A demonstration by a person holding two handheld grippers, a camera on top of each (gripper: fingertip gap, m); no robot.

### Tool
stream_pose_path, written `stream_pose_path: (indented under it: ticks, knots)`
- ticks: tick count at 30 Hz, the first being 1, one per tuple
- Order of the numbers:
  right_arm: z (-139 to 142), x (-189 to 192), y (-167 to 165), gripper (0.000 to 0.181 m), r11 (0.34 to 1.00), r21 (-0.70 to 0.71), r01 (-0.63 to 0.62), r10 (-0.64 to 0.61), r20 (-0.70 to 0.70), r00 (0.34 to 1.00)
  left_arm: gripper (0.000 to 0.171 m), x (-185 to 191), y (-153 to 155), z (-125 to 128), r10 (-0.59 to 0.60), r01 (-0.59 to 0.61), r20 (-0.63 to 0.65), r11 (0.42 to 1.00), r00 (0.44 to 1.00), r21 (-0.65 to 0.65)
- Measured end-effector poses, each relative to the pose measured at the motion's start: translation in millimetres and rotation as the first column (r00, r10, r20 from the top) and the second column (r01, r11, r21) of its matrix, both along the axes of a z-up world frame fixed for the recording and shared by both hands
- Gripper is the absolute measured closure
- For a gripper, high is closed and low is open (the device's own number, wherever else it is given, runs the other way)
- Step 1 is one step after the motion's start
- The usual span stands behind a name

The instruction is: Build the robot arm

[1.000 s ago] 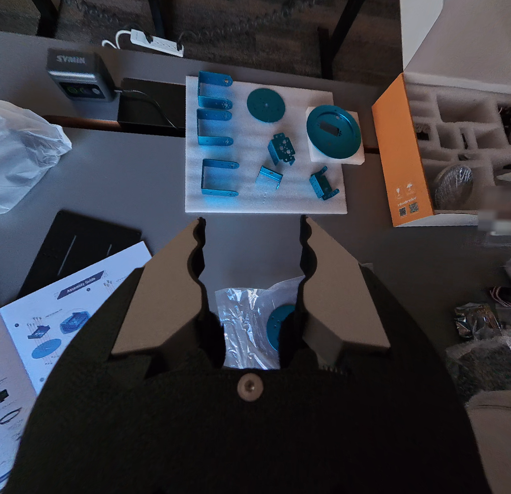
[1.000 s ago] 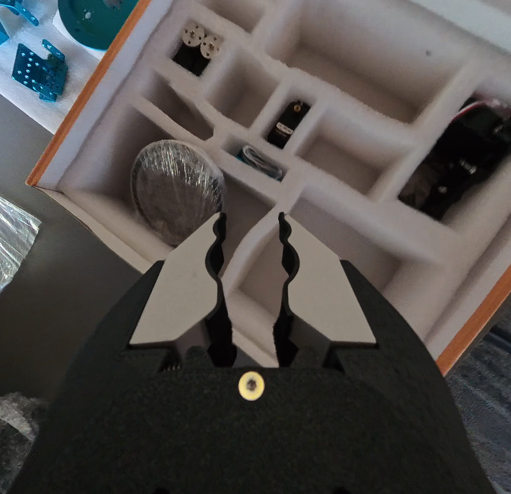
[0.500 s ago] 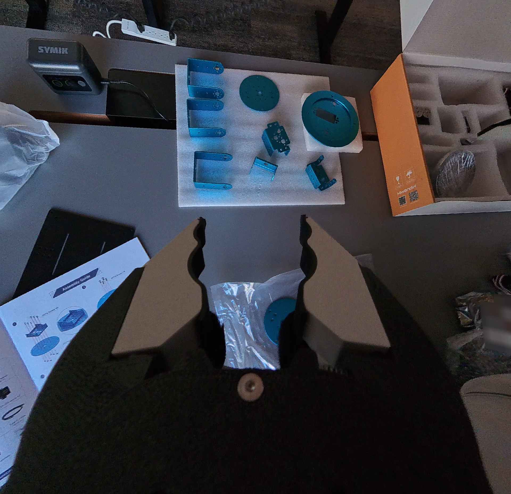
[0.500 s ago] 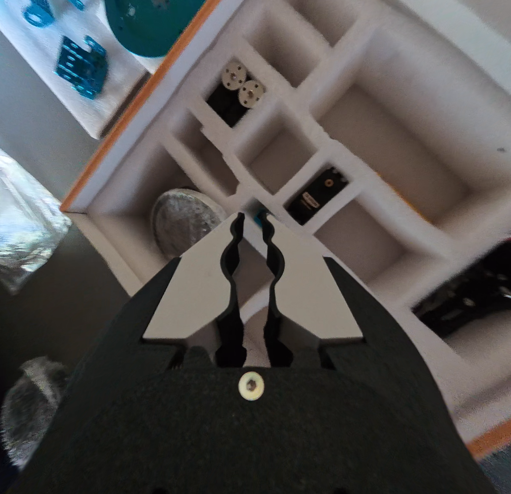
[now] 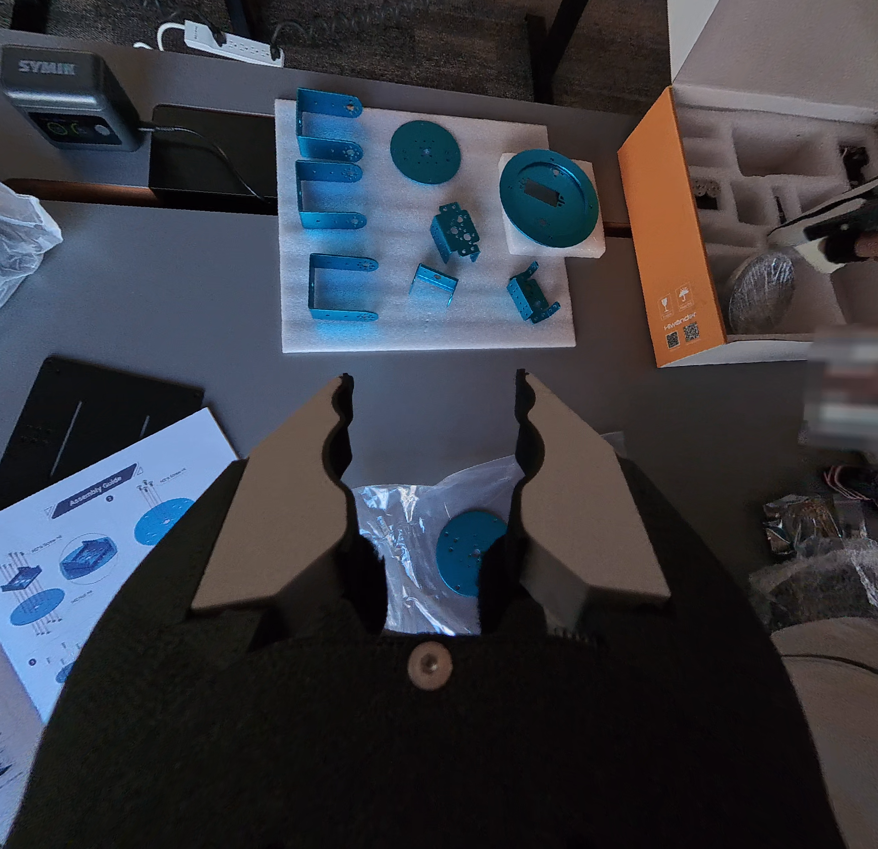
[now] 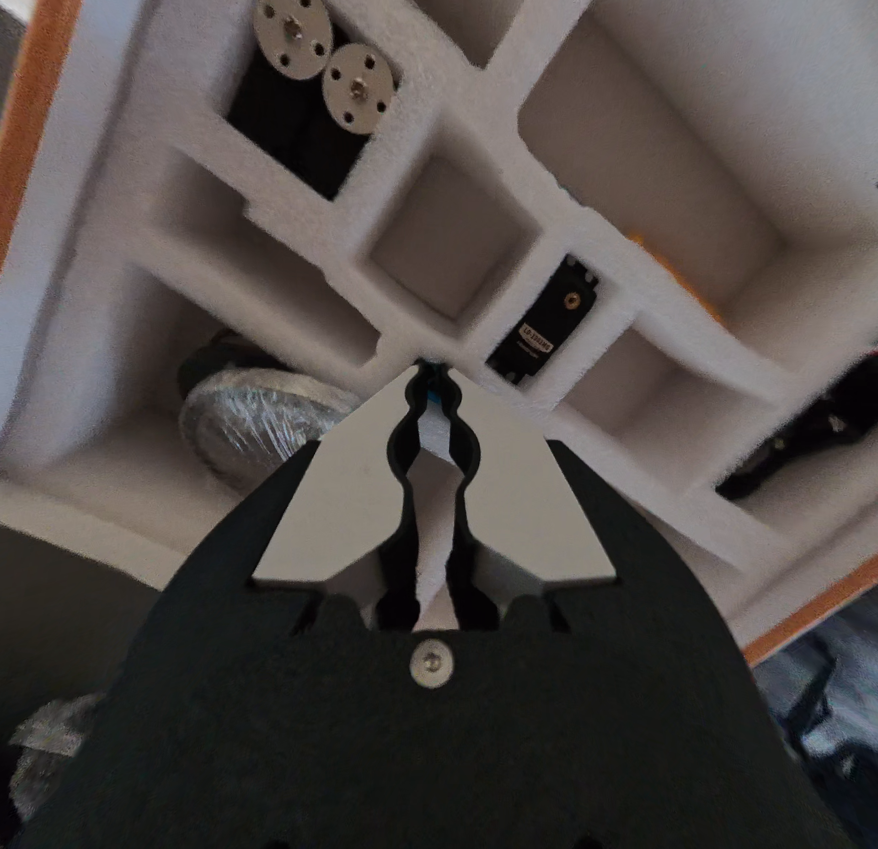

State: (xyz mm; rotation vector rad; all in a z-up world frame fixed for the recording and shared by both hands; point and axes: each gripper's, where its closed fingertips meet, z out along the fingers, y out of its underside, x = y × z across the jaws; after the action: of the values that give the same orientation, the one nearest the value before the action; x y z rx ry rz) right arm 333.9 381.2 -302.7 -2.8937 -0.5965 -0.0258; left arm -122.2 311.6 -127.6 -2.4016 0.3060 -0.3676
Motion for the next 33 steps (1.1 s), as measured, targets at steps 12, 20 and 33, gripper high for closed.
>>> stream_pose_path:
  ticks: [12,20,33]
  knots:
    - [14,2,-4,0.181,0.988,-0.052,0.142,-0.151,-0.247,0.957,0.104,6,-4,5,-0.048,0.048,-0.031,0.998,0.998,0.028]
    - [50,21,-12,0.181,0.996,0.073,0.044,-0.023,-0.269,0.963,0.107,7,-6,7,-0.039,0.039,-0.015,0.999,0.999,0.034]
    - [14,16,-7,0.176,0.982,0.129,0.139,-0.118,-0.161,0.98,0.107,10,-14,8,-0.062,0.063,-0.032,0.997,0.998,0.038]
